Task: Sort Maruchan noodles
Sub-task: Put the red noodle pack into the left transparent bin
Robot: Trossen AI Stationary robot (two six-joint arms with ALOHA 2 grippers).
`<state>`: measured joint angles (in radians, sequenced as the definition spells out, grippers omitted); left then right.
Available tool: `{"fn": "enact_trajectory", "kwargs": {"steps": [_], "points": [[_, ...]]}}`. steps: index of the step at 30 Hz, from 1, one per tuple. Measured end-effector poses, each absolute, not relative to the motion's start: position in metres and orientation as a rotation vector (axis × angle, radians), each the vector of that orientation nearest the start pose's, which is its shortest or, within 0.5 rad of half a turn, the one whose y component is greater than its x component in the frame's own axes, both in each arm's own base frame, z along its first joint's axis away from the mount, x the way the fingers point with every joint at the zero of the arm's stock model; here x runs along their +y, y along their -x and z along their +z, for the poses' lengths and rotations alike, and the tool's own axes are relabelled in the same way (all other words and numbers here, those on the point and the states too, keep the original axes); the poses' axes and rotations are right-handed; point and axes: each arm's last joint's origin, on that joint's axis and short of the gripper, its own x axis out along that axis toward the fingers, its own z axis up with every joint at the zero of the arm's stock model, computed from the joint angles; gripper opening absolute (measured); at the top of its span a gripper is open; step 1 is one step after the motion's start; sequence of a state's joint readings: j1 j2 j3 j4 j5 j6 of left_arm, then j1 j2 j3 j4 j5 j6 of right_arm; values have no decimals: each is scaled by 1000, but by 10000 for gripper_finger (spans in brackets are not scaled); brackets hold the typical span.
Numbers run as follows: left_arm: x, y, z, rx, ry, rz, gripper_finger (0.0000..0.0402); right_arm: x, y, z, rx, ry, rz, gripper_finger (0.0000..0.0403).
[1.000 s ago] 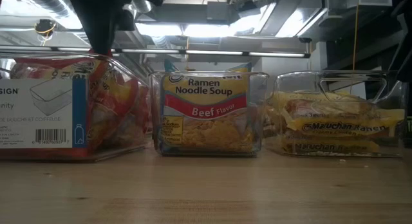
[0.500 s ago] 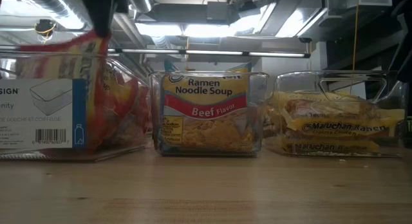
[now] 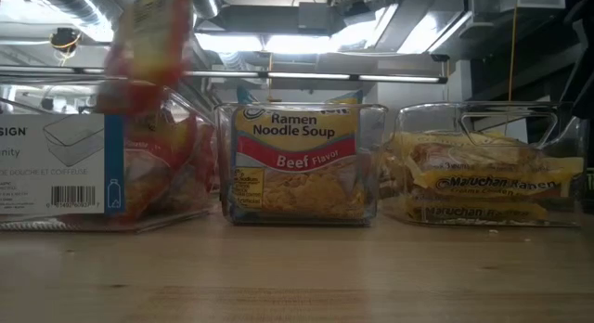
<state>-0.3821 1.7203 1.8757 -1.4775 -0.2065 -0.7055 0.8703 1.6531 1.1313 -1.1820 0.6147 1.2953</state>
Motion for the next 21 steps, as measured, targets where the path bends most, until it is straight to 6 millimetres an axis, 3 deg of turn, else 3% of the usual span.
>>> {"fn": "enact_trajectory", "kwargs": {"steps": [6,21], "points": [[-112,-295,384,1147,214,315,0,197,-188,206,1045,24,-568,156],[-119,-285,380,1246,304,334,0,197,-188,206,1044,24,-568,156]]}}
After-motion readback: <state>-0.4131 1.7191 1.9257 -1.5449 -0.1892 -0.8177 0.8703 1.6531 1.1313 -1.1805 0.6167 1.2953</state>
